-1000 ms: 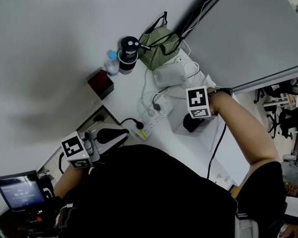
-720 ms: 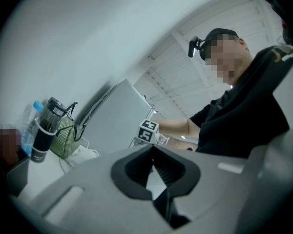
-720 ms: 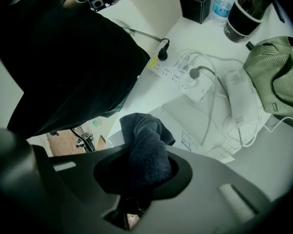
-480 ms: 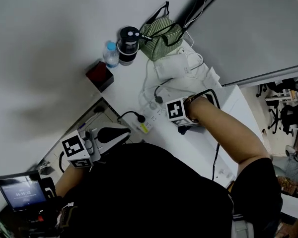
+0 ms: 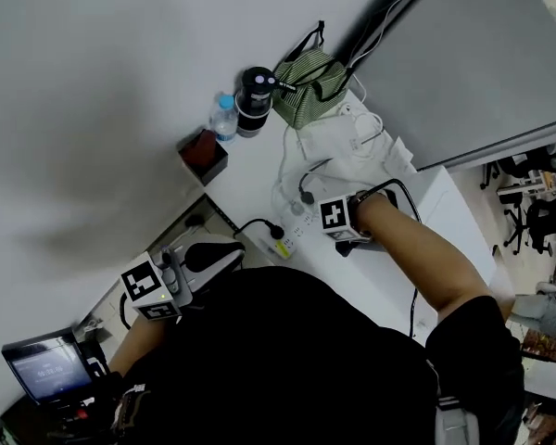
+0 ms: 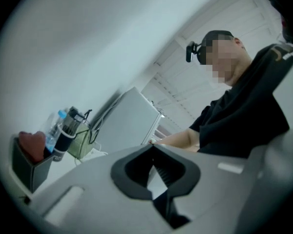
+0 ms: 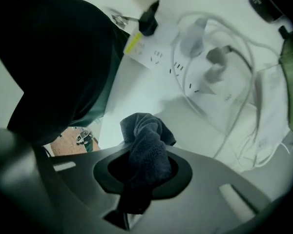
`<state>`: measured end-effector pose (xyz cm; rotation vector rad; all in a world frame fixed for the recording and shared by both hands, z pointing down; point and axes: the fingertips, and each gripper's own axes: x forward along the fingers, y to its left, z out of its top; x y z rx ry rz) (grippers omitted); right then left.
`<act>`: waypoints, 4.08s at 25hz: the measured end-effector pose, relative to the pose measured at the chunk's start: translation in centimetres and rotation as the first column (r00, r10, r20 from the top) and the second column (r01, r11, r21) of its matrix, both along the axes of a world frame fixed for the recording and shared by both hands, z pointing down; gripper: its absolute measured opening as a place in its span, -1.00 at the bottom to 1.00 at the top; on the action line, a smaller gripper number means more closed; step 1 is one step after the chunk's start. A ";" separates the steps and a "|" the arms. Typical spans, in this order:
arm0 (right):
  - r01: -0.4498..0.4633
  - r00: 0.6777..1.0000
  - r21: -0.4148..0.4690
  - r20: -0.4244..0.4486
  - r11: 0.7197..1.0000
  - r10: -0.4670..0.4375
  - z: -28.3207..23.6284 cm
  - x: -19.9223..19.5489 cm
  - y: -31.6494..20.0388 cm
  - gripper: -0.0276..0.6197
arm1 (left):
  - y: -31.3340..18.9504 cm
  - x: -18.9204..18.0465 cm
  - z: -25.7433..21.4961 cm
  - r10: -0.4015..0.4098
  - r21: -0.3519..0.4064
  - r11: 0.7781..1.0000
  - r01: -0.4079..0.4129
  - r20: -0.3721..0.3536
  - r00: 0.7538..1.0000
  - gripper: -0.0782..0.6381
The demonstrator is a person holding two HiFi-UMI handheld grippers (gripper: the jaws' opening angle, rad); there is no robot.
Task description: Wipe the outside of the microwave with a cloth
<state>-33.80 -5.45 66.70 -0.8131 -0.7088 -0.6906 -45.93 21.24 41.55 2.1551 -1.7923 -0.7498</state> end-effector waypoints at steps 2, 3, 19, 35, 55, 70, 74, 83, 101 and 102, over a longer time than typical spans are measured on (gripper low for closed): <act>-0.050 0.995 -0.038 0.087 0.998 0.053 -4.9 -1.3 0.7 -0.72 | -1.0 -1.0 -1.6 0.075 0.045 0.996 -0.076 0.021 0.997 -0.77; -0.098 0.984 -0.077 0.144 0.992 0.108 -7.8 -1.9 1.3 -0.72 | -1.5 -1.3 -2.0 0.114 0.058 0.992 -0.115 0.029 0.993 -0.77; -0.294 -0.485 -0.867 0.498 0.402 0.719 -30.8 24.0 -8.2 -0.72 | -11.8 12.9 -4.9 0.569 0.013 0.818 -0.575 0.128 0.812 -0.77; 0.073 -0.807 -0.981 0.048 0.181 0.589 -18.2 42.6 -34.2 -0.72 | -33.3 32.3 -10.1 0.534 -0.111 0.845 -0.522 0.212 0.819 -0.77; -0.147 -0.606 -0.985 0.022 -0.086 0.795 1.7 34.6 -38.4 -0.73 | -34.7 32.8 -8.8 0.451 -0.289 0.877 -0.385 0.216 0.866 -0.77; 0.065 -0.628 -0.988 0.071 0.142 0.775 -10.4 38.2 -36.2 -0.72 | -36.2 34.9 -8.8 0.503 -0.287 0.851 -0.440 0.209 0.838 -0.77; 0.254 -0.582 -0.952 -0.011 0.169 0.813 -15.8 37.4 -32.7 -0.72 | -36.7 35.4 -8.1 0.530 -0.304 0.834 -0.461 0.206 0.823 -0.77; -0.116 -0.528 -0.991 0.115 0.063 0.842 -0.1 36.2 -32.8 -0.73 | -35.9 35.8 -8.0 0.536 -0.319 0.828 -0.462 0.206 0.819 -0.77; 0.299 -0.540 -0.946 -0.057 0.128 0.840 -16.7 39.2 -28.6 -0.73 | -35.3 35.9 -7.9 0.531 -0.317 0.830 -0.459 0.197 0.824 -0.77; 0.289 -0.528 -0.948 -0.043 0.132 0.848 -16.3 38.6 -28.2 -0.73 | -35.4 36.1 -7.9 0.535 -0.317 0.828 -0.463 0.198 0.821 -0.77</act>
